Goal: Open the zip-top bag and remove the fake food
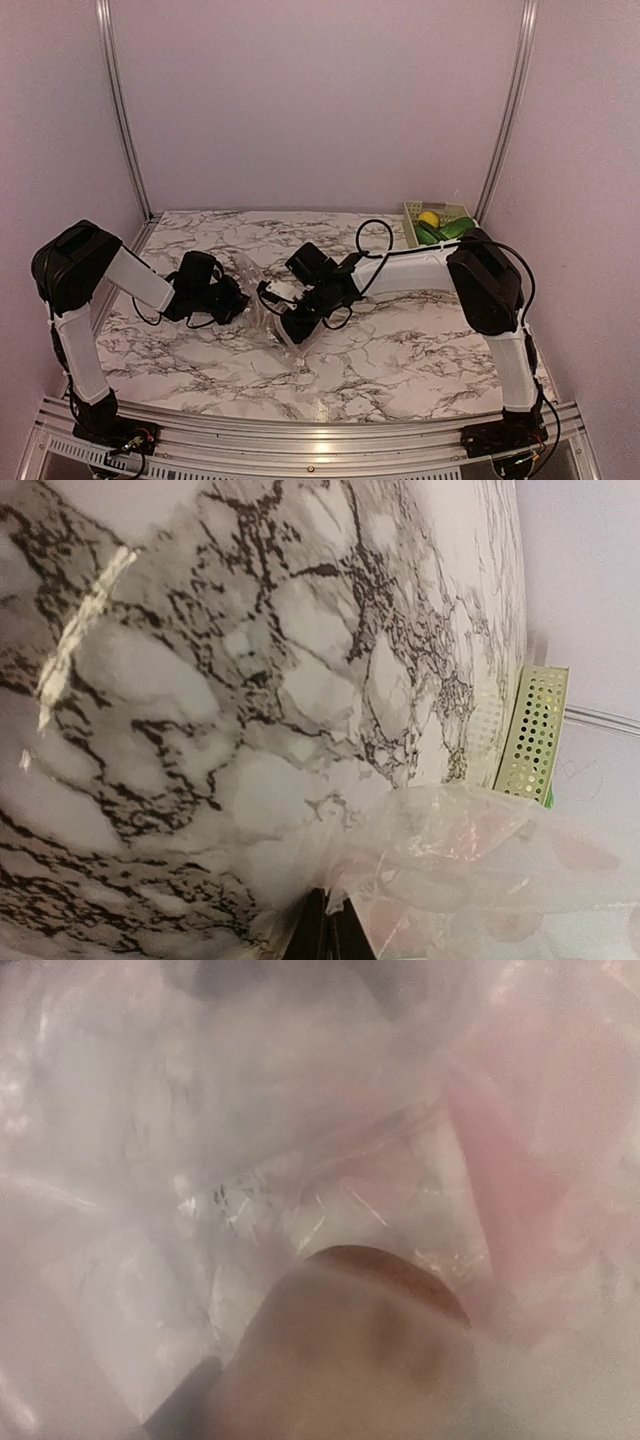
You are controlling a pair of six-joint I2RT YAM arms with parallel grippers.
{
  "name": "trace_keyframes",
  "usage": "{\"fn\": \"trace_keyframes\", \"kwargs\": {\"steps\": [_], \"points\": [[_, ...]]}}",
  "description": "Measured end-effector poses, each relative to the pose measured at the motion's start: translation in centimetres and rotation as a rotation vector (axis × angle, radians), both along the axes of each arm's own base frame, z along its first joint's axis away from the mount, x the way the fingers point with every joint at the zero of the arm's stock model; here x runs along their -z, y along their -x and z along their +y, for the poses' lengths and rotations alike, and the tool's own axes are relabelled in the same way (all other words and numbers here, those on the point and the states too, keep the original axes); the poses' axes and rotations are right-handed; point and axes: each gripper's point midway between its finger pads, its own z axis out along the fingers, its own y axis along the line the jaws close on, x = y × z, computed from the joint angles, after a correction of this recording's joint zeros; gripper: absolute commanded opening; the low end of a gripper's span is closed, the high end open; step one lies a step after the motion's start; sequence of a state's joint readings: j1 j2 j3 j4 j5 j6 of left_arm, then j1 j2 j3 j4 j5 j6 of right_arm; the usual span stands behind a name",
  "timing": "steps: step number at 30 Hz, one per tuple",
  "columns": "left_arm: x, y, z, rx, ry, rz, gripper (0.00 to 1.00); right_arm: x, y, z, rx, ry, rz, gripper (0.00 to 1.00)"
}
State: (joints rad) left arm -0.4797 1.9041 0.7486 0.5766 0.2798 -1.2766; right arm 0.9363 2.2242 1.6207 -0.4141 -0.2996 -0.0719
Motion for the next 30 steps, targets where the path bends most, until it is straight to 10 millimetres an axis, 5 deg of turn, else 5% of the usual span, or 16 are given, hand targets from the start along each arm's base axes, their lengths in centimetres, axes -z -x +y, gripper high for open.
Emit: {"fn": "trace_keyframes", "kwargs": {"steps": [13, 21, 25, 30], "points": [[-0.2, -1.9, 7.4, -0.022, -0.238, 0.008, 0.0, -3.6, -0.9, -9.8, 0.169, -0.007, 0.065, 0.31], [-0.2, -1.9, 9.6, 0.013, -0.343, 0.017, 0.0, -7.5, -1.8, -15.1, 0.262, -0.091, 0.08, 0.32], [-0.3, -2.0, 9.8, 0.026, -0.366, 0.019, 0.0, -11.2, -5.3, -18.3, 0.376, -0.187, 0.056, 0.32], [-1.1, -2.8, 10.3, 0.029, -0.395, 0.012, 0.0, -14.0, -12.3, -26.3, 0.614, -0.235, -0.012, 0.32]]}}
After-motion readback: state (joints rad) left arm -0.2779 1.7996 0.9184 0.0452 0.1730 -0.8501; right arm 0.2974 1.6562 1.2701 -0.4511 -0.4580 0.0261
